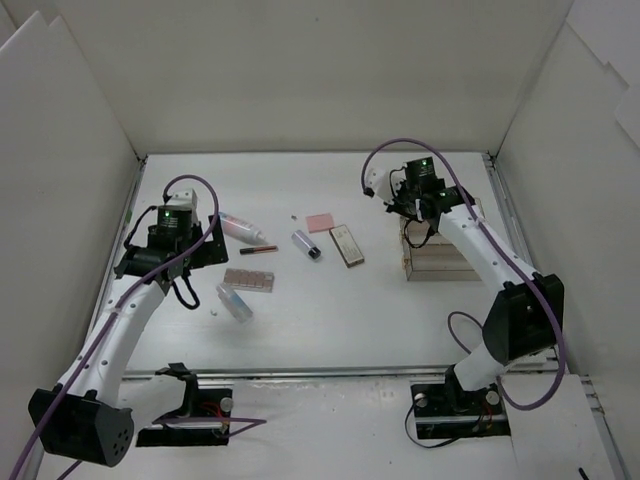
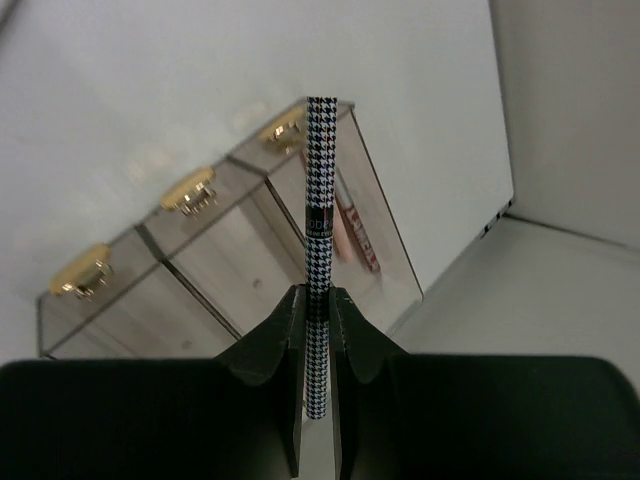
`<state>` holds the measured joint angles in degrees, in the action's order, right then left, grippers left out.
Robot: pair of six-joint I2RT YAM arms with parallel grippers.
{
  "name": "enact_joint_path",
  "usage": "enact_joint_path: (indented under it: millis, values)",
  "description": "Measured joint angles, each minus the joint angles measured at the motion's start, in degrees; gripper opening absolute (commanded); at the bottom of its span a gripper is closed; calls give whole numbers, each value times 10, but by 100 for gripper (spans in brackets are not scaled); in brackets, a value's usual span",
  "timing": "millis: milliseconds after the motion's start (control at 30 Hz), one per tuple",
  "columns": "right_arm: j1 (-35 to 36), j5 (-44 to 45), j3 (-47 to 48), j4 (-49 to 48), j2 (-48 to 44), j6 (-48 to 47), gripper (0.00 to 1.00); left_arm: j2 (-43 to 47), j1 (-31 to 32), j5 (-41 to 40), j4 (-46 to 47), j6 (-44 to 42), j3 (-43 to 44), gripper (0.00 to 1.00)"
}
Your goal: Organize the makeup
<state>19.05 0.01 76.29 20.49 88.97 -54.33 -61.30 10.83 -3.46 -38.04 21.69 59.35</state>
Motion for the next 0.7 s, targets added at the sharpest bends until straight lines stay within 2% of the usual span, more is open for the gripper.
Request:
enact_joint_path:
  millis: [267,533,700]
  values:
    - [-98,35,20,12,115,-66,0,0,0,0,0,0,0,99]
    - [-115,75,53,-1,177,-110,0,0,0,0,1,3,0,99]
    - [-116,92,68,-18,194,-130,4,-2,0,0,2,5,0,99]
